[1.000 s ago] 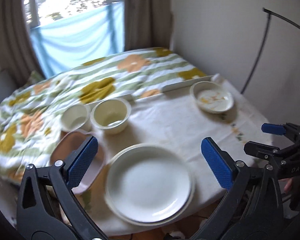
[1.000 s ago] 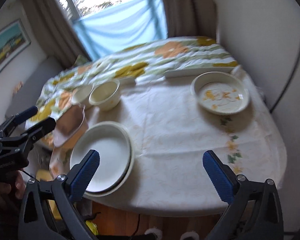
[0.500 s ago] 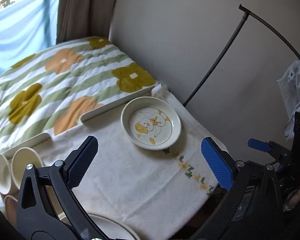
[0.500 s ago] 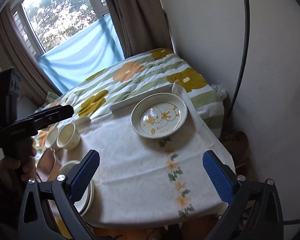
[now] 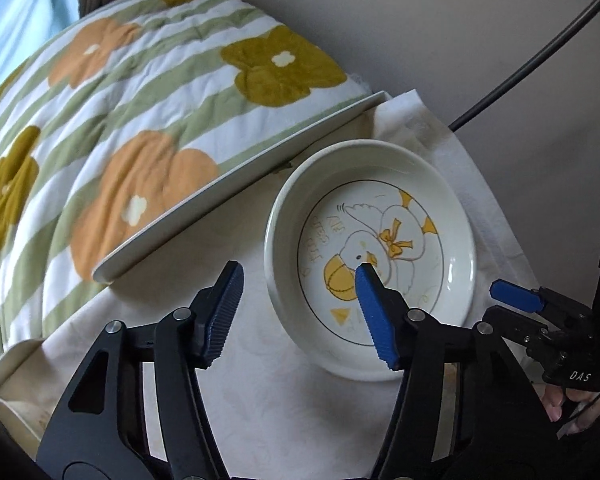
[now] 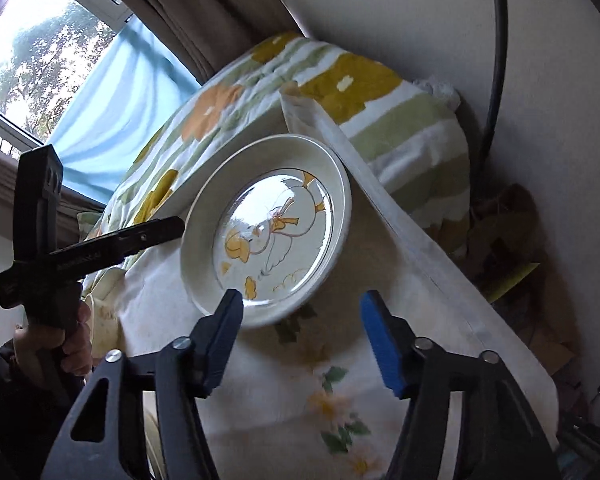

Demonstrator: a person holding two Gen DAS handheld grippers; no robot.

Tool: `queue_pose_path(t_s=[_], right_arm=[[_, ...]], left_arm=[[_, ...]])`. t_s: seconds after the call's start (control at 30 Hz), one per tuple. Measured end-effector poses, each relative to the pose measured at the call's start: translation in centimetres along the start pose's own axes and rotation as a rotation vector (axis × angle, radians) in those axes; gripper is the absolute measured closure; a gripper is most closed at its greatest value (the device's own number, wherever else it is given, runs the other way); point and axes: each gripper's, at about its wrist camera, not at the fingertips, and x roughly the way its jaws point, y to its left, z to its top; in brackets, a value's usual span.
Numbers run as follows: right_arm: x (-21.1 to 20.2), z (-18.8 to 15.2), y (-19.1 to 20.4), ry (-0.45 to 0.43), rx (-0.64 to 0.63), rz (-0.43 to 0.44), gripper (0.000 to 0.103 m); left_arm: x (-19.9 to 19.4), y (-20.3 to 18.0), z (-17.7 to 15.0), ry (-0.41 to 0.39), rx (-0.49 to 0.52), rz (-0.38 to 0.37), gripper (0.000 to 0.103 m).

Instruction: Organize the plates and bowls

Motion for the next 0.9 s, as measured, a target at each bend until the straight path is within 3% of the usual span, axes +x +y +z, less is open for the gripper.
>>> queue_pose_path(t_s=[0.17,0.2,0.3,0.4,0.5,0.9], right_arm=[[1.8,0.7,-1.1,0.022,0.038,0.011,0.062],[2.1,0.7,-1.2,0.029,0.038,0.013,0.068],[2.7,0.8,-1.1,0.032,0.042,0.019,0.071],[3.0,0.9,-0.9,0.035,0.035,0.027,0.078],[3.2,0.9,-0.8,0.032,0.026,0.018,0.084],[2.8,1.9,-0.4,0.024,-0.061,0.021,0.085]], left_arm=[[2.6,0.5,1.4,0.033,0.008,0.003,0.053],[2.8,0.6,1.5,0.035,0.005,0.003,0.057],[3.4,0.9,1.9,0.046,-0.007,0.001,0.075],[3.9,0.9,1.9,0.059,0.002,0.012,0.085],[3.8,0.9,1.8,0.056,-0.006,0.011,0.085],[2.8,0.6,1.3,0.021,-0.038,0.034,0.085]])
